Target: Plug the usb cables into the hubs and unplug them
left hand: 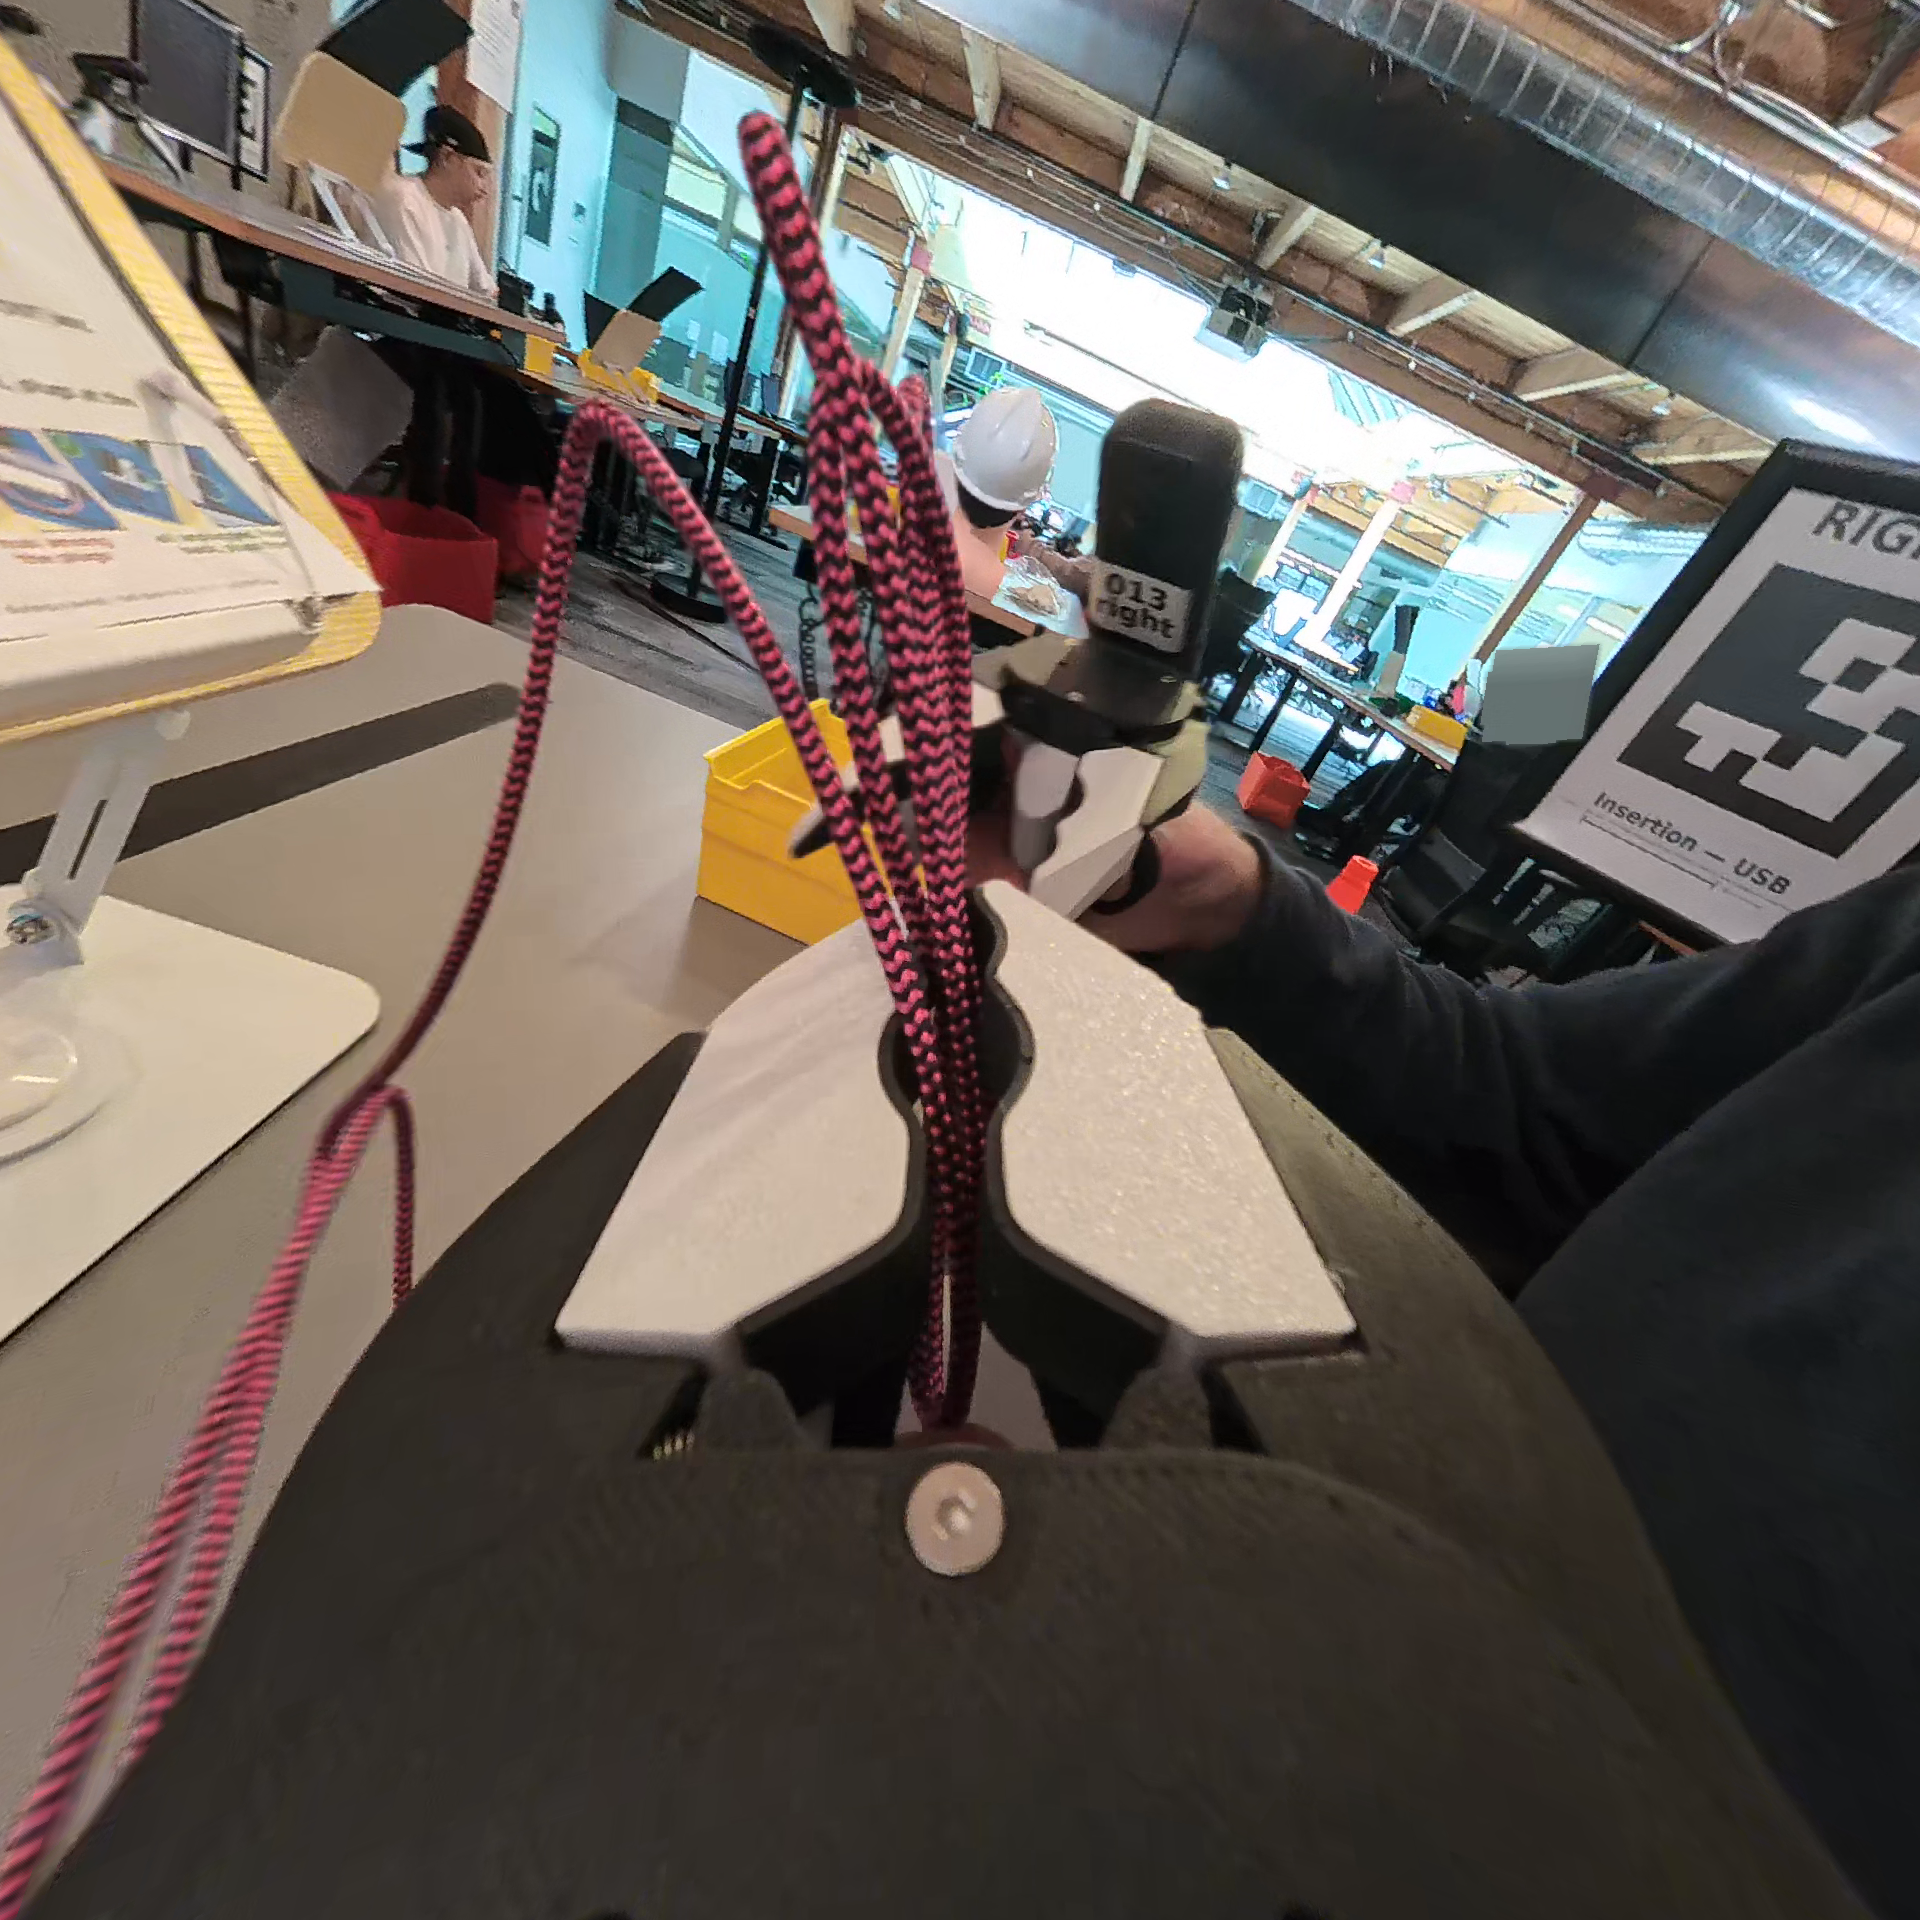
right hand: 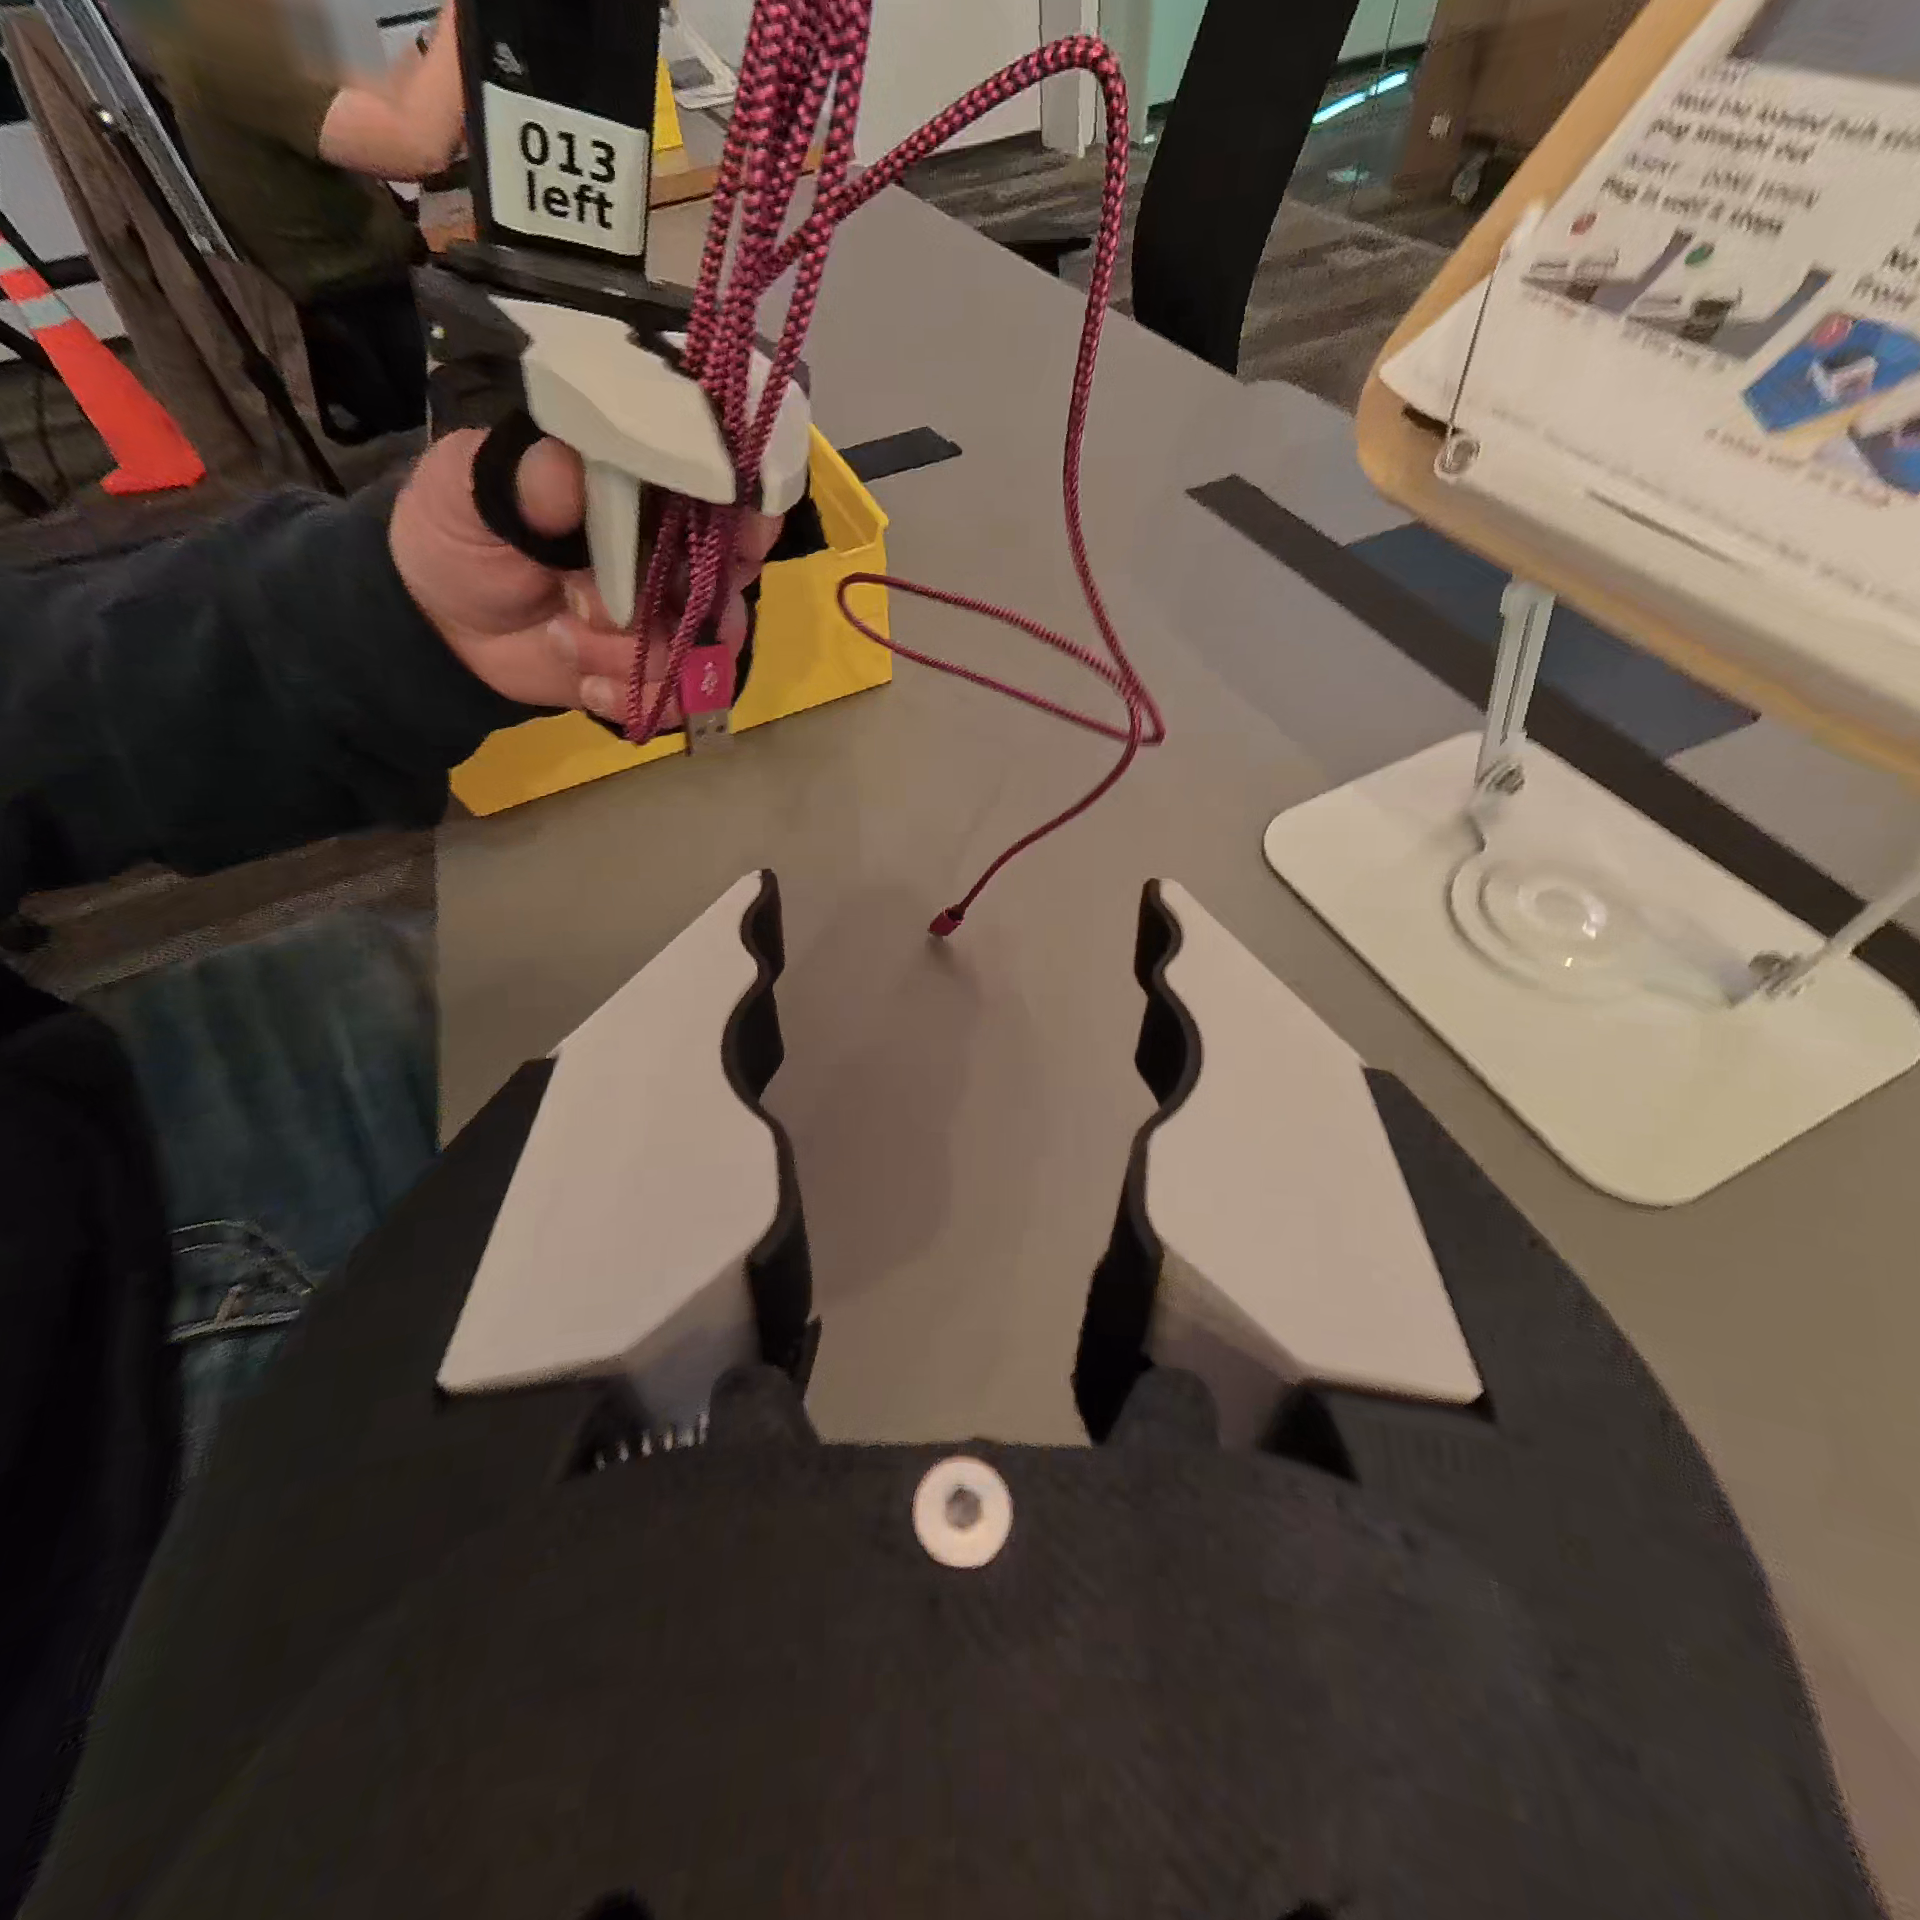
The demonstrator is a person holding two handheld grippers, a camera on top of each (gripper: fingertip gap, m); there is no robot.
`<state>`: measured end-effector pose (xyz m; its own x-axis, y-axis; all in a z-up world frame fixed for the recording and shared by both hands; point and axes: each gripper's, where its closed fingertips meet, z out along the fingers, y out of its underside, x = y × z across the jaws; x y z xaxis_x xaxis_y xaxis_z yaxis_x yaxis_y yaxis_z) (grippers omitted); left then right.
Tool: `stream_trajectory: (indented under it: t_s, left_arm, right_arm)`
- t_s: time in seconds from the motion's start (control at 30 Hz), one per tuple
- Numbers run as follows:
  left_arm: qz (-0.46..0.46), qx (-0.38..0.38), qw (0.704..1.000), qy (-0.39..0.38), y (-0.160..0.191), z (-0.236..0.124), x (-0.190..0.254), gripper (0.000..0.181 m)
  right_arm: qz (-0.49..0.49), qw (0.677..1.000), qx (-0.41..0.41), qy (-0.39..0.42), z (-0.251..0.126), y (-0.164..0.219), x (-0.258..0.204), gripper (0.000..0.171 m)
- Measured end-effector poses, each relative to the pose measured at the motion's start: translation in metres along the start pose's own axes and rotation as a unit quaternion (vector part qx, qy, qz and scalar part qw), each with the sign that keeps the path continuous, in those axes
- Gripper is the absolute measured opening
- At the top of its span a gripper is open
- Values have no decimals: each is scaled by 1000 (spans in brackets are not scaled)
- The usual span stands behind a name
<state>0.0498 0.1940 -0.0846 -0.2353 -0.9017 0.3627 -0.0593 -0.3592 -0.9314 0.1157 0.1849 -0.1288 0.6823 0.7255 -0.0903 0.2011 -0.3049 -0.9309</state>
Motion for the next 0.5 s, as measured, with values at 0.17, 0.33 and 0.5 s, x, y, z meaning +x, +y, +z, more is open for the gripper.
stream_trajectory:
  t_s: [0.17,0.33,0.5]
  left_arm:
    - [21,-31,999,28,-2,13,24,2]
    - [46,-55,997,-8,-3,25,23,2]
    - [102,-86,989,-70,7,36,9,2]
  right_arm:
    - [-38,997,19,-58,38,-13,-15,108]
    - [35,969,139,-204,38,-53,-64,142]
    - [59,960,178,-208,35,-68,-79,146]
